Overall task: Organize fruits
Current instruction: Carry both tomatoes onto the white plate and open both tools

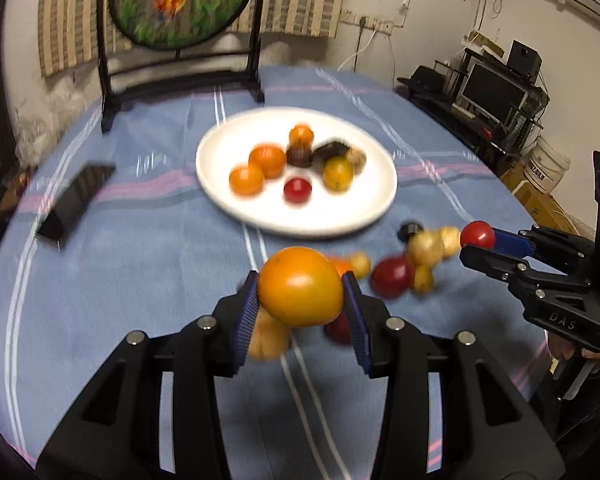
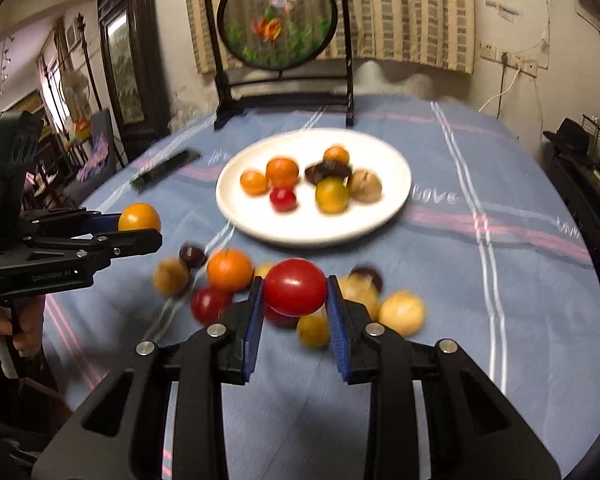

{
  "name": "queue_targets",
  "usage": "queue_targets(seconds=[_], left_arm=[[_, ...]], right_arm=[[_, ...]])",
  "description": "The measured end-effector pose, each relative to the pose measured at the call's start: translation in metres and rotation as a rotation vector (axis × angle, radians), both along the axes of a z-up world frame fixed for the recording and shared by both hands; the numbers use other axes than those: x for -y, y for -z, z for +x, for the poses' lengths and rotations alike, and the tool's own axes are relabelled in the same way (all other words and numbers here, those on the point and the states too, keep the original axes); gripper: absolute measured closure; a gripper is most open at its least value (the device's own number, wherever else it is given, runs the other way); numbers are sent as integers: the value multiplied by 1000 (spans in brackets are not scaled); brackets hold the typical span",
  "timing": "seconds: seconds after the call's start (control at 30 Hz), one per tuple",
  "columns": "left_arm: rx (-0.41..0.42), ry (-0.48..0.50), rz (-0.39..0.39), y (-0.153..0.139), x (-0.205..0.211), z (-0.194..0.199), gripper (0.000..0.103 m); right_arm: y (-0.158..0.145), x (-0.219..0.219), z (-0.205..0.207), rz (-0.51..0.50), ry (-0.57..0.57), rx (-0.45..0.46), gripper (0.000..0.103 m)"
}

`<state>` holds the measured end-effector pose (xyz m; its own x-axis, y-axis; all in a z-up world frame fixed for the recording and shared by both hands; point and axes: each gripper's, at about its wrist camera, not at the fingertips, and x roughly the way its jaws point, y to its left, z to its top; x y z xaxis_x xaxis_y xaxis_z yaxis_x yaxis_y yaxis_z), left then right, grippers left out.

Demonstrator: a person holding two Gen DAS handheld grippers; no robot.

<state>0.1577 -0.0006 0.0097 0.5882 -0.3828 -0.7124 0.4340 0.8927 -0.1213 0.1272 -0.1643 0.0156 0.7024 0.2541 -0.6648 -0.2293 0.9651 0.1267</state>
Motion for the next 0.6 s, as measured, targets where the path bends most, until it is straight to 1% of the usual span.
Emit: queue_targets(seconds=[0.07, 0.13, 0.27, 0.37, 0.5, 0.6], left_arm=[[17, 11, 5, -9, 9, 15, 61], [12, 10, 11, -11, 18, 31, 61], [-16, -5, 12, -5, 34, 67, 61], [-48, -11, 16, 5, 44, 88, 61], [-103, -42, 11, 23, 45, 116, 61], [-137, -56, 1, 33, 45, 131, 61]], right_arm=[[-8, 1, 10, 6, -6, 20, 72], [-15, -1, 24, 6, -14, 39, 72], [-18, -3, 57, 10, -13, 33, 72], [-12, -3, 79, -4, -3, 18, 72], [3, 0, 104, -11, 12, -34, 72], [18, 4, 120, -21, 36, -89, 72]])
